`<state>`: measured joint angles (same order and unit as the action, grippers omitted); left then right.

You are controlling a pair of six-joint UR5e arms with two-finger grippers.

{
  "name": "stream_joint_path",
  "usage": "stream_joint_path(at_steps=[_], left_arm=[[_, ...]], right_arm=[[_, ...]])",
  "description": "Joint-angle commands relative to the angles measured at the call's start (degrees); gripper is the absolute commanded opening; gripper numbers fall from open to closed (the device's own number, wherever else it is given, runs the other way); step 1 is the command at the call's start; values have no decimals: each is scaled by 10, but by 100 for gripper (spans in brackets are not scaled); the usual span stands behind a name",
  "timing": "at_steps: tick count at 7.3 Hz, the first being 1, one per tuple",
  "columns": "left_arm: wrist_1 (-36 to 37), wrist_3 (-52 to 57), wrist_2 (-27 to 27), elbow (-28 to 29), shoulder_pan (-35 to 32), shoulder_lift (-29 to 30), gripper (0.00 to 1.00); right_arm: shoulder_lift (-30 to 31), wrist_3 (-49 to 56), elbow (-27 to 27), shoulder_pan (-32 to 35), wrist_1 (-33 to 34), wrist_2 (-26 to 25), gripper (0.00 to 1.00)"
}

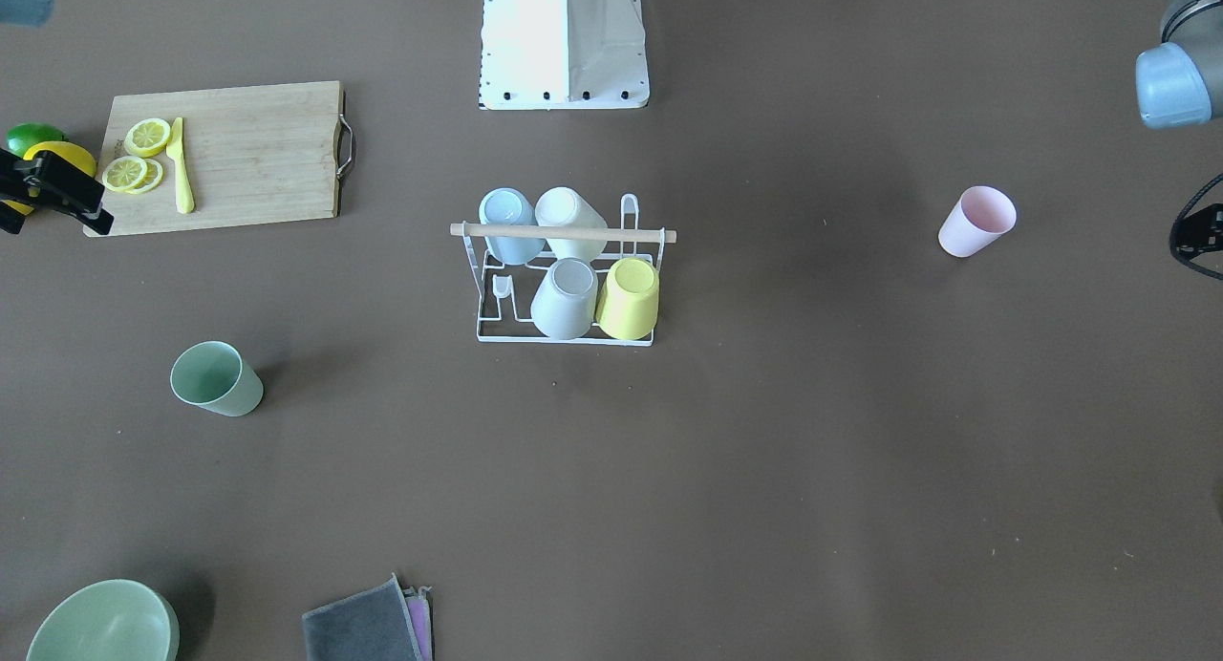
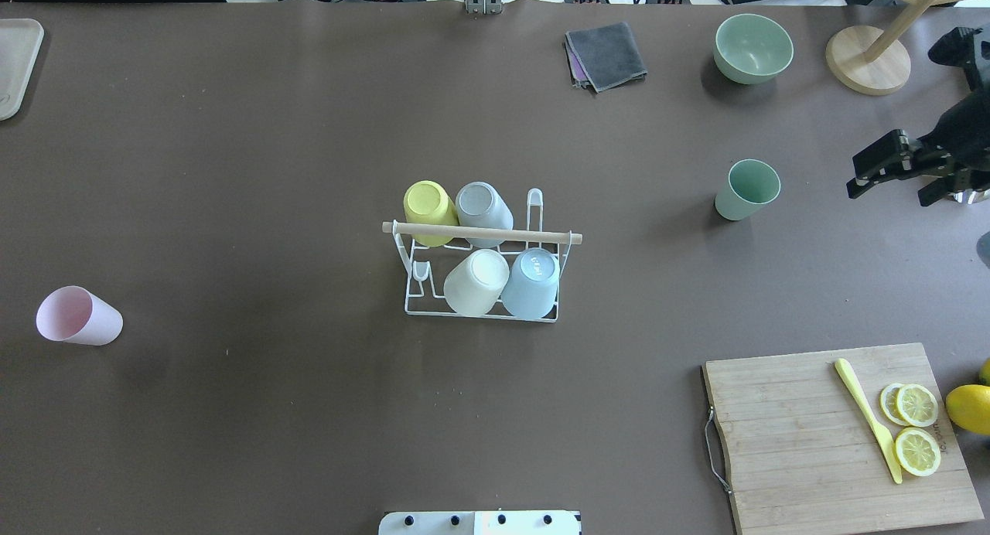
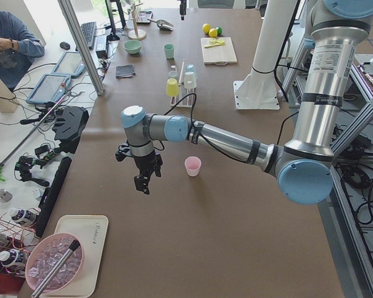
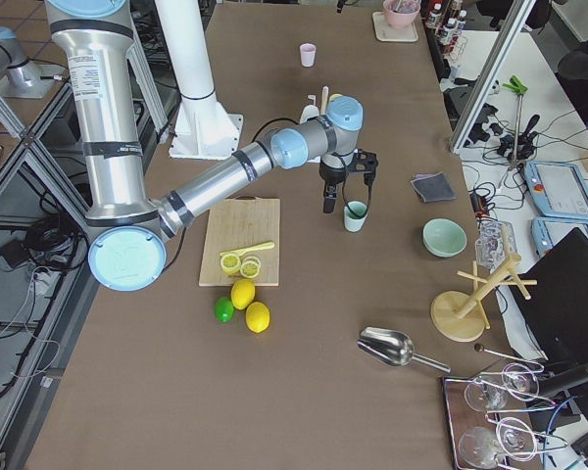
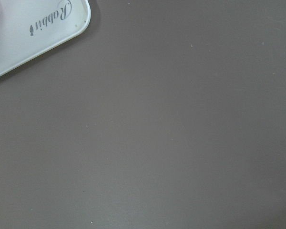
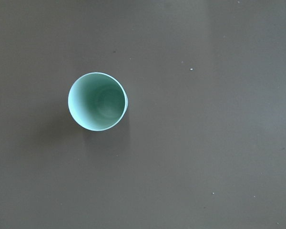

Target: Place cup on cup holder

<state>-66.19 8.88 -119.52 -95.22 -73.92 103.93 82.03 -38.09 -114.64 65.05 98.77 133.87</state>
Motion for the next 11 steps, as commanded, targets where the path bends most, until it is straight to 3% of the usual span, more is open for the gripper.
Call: stream_joint_path(at_steps=[1, 2, 5, 7, 8, 9, 11], left_arm=[[120, 2, 3, 19, 40, 57, 99], [158, 1, 3, 20, 52, 71, 99], [258, 4, 6, 32, 111, 135, 99], [283, 34, -4, 96, 141, 183, 99], [283, 107, -4, 134, 155, 190, 99], [284, 126, -4, 193, 163, 217, 99], [286, 127, -9, 228, 181, 233, 99]], right_arm=[[-84, 21, 89, -17, 3, 1, 100], [-104, 68, 120, -19, 7, -2, 100], [-208, 209, 219, -2, 100, -6, 100], [-279, 256, 310, -11, 104, -6, 100], [-315, 304, 357, -19, 104, -10, 100], [-352, 363, 414, -24, 104, -14, 100], [-413, 409, 504, -49, 115, -63, 100]])
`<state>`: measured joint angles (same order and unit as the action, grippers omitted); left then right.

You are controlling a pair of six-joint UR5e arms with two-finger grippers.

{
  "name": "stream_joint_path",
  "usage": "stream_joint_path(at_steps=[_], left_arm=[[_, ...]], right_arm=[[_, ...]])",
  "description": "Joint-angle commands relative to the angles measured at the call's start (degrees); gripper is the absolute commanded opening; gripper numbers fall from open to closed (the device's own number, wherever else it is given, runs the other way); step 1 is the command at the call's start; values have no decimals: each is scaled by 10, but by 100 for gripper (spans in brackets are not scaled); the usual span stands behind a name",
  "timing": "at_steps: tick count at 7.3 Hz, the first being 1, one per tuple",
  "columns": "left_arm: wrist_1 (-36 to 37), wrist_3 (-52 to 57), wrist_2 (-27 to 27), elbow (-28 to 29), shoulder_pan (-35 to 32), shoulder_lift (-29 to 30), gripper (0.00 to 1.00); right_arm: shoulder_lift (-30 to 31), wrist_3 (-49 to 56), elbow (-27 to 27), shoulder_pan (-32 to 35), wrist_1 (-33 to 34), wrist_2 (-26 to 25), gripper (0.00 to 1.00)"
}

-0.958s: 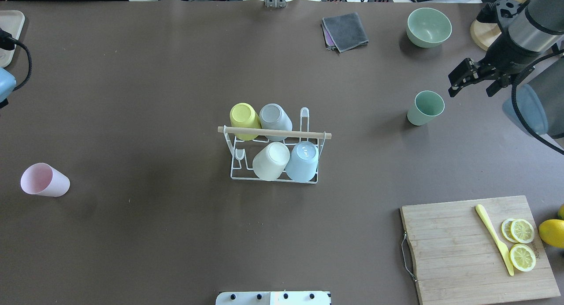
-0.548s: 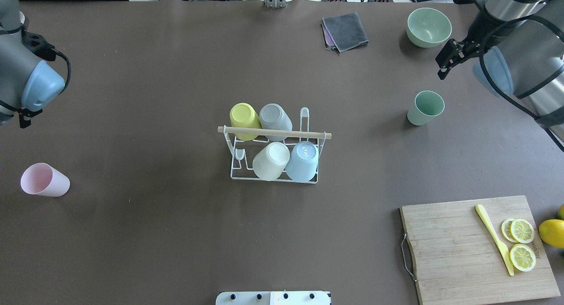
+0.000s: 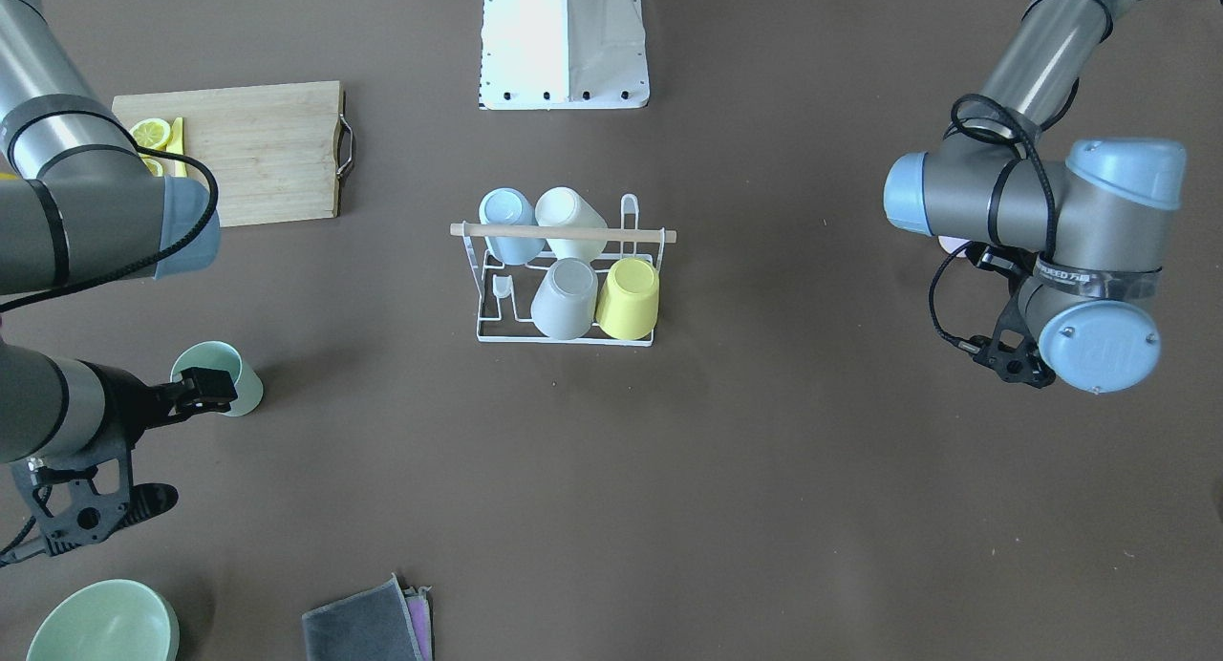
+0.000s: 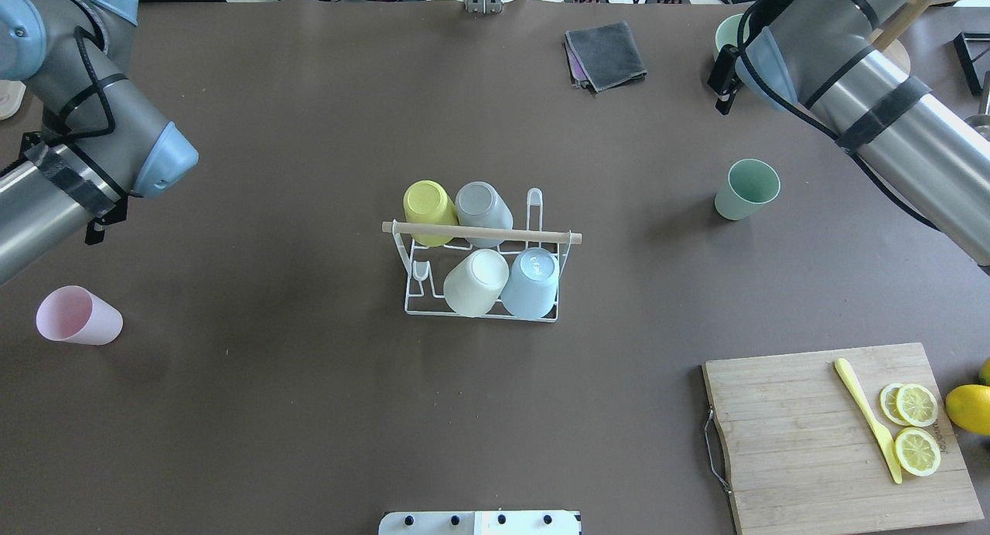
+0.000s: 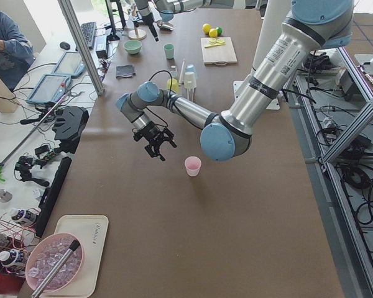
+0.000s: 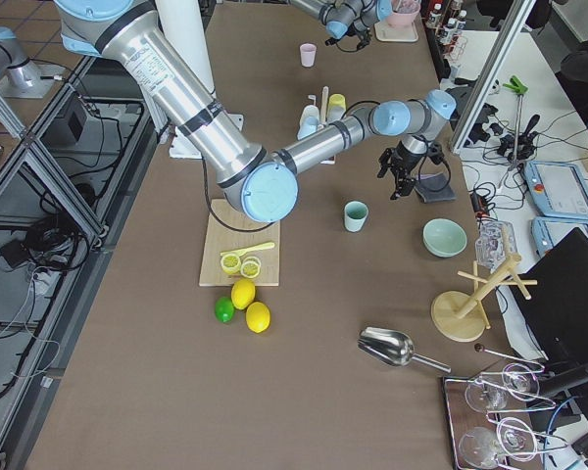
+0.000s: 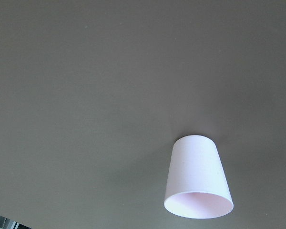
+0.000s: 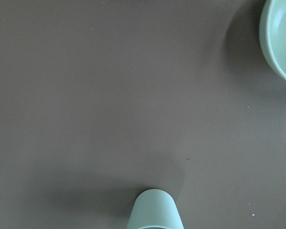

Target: Place cup on cup holder

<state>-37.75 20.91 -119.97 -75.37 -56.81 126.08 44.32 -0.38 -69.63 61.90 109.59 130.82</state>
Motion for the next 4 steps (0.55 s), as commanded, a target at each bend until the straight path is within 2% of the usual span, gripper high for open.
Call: stream_joint_path(at_steps=[1, 2, 4], left_arm=[[2, 7, -9, 41, 16, 13, 99], [5, 8, -5, 44, 43, 14, 99], [5, 19, 3, 56, 59, 14, 99]], right_arm=[[-61, 68, 96, -28, 23, -67, 100], [-101, 125, 160, -28, 38, -79, 100], [-114, 157, 197, -42, 43, -118, 100]])
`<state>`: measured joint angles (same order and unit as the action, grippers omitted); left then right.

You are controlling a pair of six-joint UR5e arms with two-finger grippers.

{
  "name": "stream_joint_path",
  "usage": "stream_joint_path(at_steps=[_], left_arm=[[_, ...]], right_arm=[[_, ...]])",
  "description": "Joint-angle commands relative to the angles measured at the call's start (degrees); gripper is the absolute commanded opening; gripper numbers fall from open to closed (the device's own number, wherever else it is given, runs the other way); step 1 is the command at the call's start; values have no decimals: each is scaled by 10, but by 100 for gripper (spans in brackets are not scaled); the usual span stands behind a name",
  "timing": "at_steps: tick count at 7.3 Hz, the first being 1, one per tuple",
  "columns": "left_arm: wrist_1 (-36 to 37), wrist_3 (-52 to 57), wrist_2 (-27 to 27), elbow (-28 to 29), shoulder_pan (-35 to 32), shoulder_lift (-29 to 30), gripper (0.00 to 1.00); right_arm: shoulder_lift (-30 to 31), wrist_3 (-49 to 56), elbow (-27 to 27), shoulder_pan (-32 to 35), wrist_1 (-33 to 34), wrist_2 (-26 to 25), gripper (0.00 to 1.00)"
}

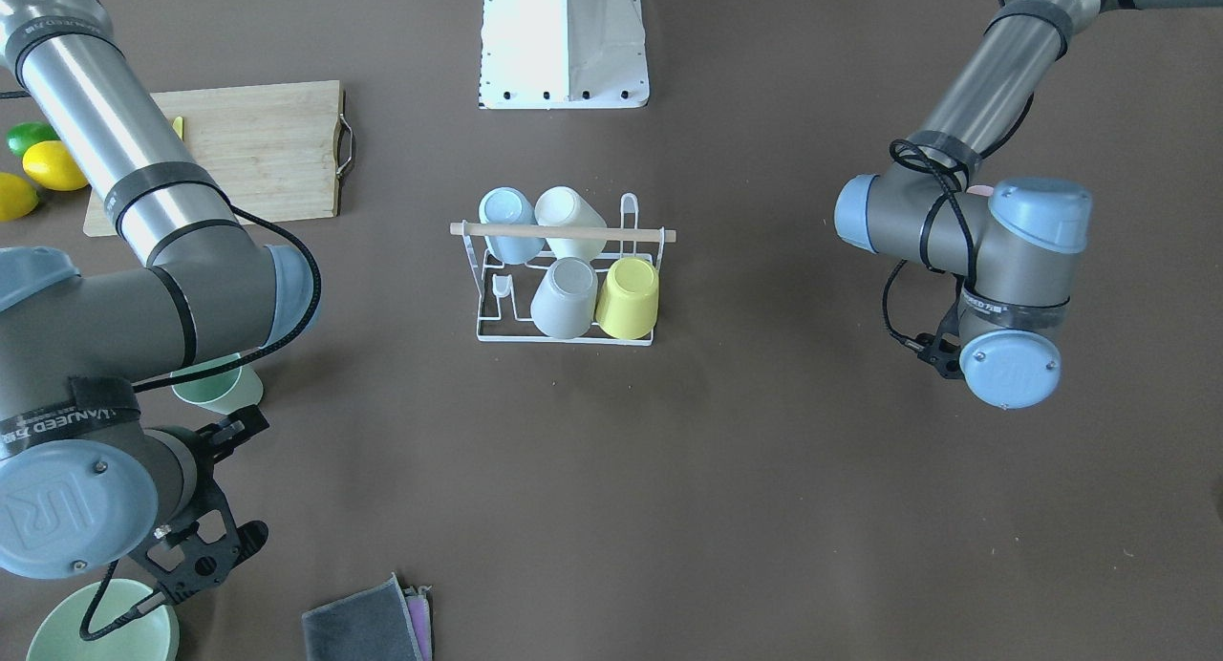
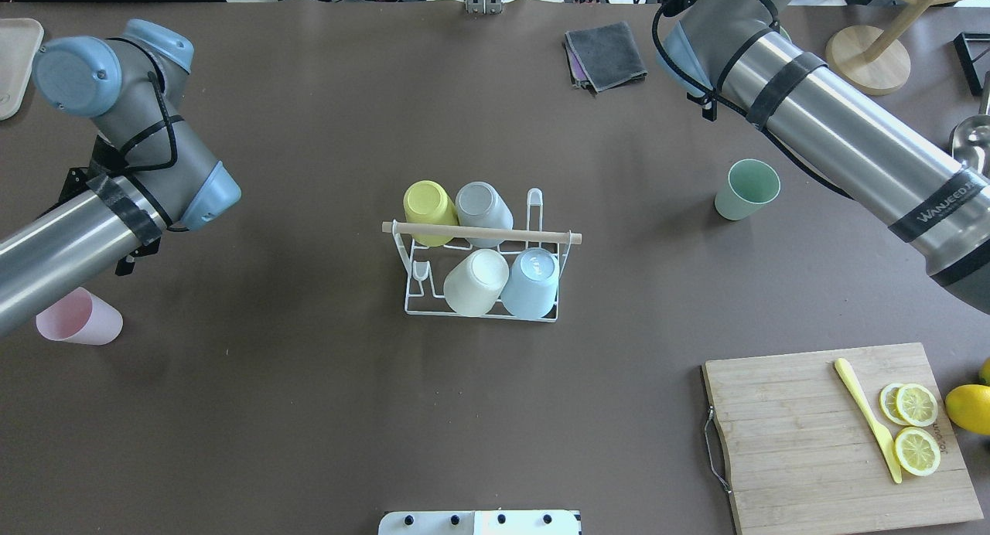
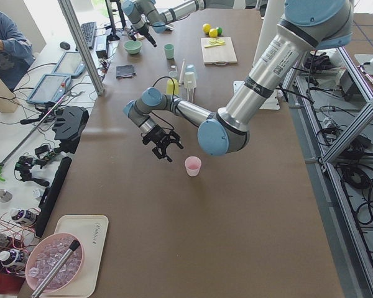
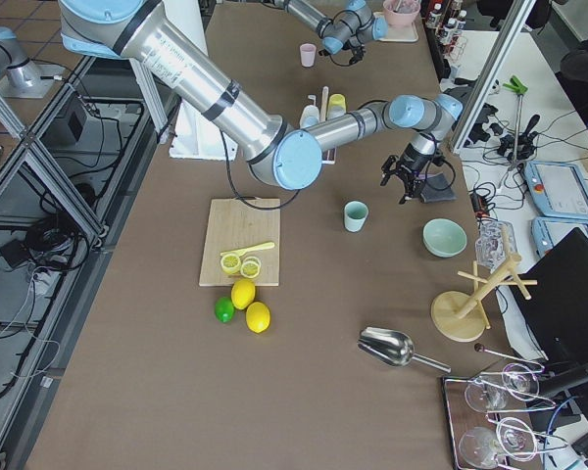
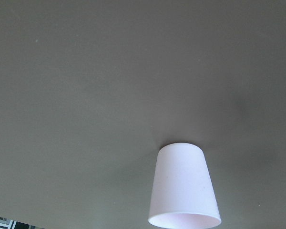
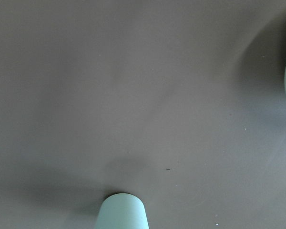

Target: Place cup on cup holder

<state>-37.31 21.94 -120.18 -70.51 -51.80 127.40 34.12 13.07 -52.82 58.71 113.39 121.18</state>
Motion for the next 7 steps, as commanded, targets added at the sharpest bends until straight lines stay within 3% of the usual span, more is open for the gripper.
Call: stream_joint_path(at_steps=[1, 4, 7], left_arm=[[9, 30, 25, 22, 10, 0, 99], [20, 30, 35, 35, 13, -1, 98], [18, 43, 14, 61, 19, -1, 98]], right_arm=[[-15, 29, 48, -25, 3, -24, 100], [-40, 32, 118, -58, 1, -27, 100], [-75, 52, 190, -77, 0, -71, 100]])
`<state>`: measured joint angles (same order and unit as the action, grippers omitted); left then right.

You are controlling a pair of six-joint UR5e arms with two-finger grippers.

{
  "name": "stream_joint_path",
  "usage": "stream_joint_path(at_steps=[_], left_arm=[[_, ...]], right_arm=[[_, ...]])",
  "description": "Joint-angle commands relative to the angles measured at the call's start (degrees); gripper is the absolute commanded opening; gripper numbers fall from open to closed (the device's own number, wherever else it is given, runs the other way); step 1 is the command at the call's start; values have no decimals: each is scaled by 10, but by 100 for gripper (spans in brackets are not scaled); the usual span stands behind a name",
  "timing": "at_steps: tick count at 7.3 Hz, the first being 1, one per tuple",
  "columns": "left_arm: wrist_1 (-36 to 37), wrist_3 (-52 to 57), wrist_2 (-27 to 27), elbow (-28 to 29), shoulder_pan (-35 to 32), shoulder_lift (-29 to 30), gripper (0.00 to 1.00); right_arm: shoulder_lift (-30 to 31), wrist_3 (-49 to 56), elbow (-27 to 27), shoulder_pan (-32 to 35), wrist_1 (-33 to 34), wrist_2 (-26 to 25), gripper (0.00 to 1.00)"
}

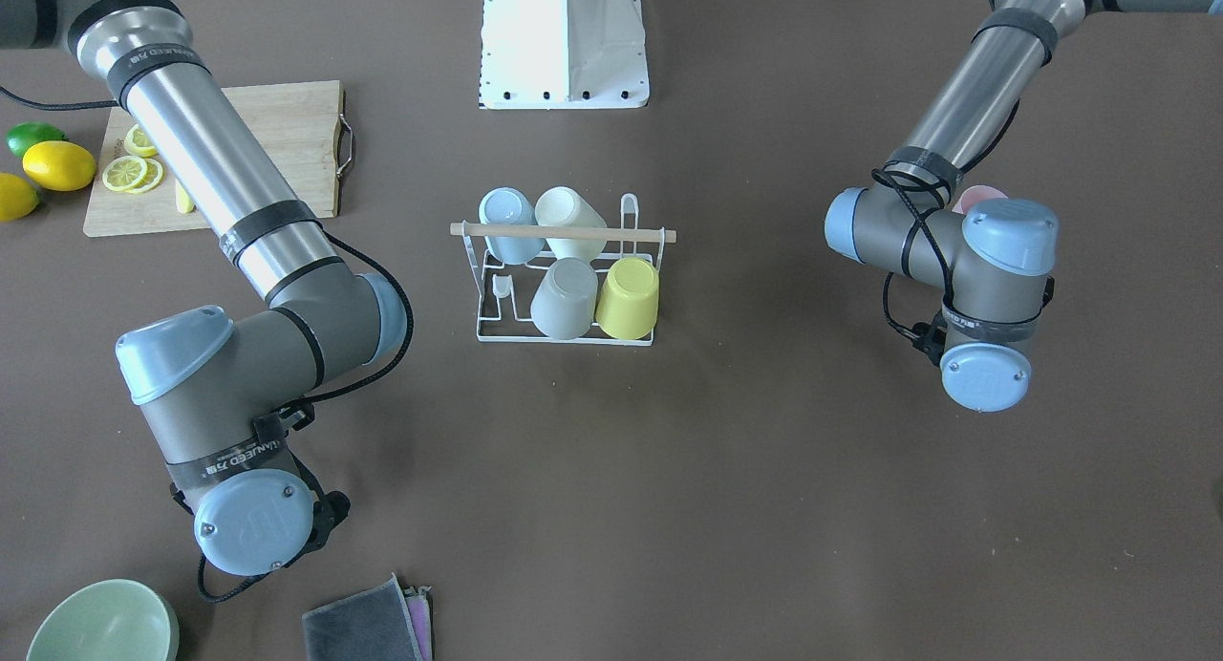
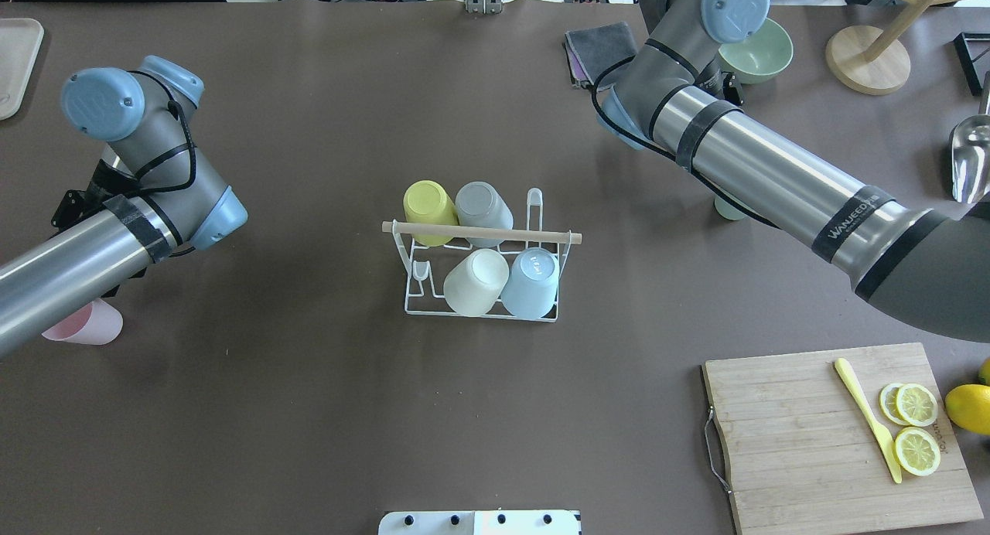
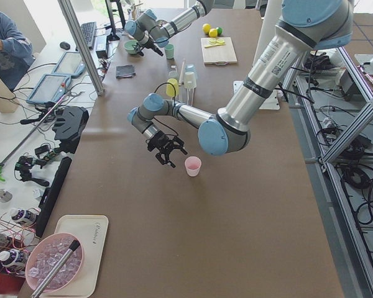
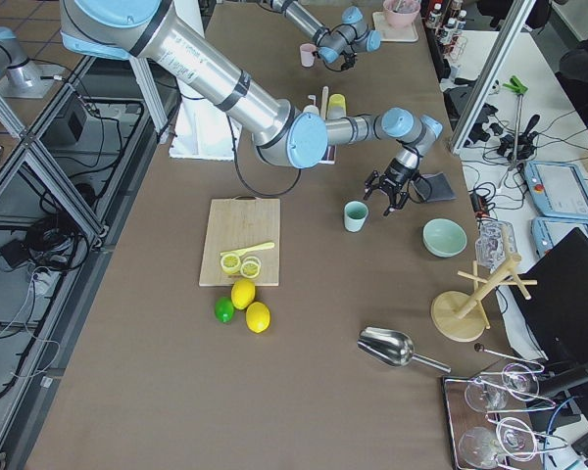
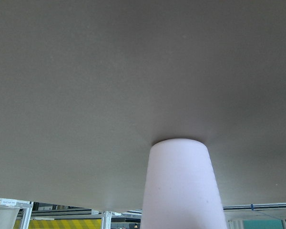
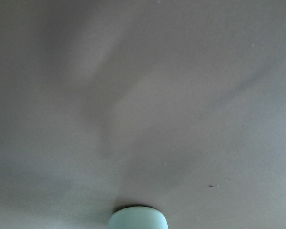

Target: Place cup on cup holder

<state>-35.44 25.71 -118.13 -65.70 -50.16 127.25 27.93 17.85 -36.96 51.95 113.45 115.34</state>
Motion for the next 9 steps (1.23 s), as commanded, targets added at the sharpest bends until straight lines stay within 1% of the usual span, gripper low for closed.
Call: stream_joint_path(at_steps=[1, 2, 3, 4, 6, 9], left_arm=[[-1, 7, -10, 20, 4, -1, 97], [0, 14, -24, 27, 4, -2, 97], [0, 14, -35, 35, 5, -2, 97], [3, 15, -35, 37, 5, -4, 97], [26, 23, -31, 40, 9, -6, 93], [32, 22, -32, 40, 16, -13, 93]], right_arm=[[-19, 12, 49, -12, 0, -20, 100], [-30, 26, 72, -13, 0, -22, 100], [-32, 38, 81, -13, 1, -18, 100], [-33, 39, 84, -14, 9, -17, 100], [-31, 50, 82, -19, 45, -13, 100], [-25, 70, 81, -22, 77, -20, 100]])
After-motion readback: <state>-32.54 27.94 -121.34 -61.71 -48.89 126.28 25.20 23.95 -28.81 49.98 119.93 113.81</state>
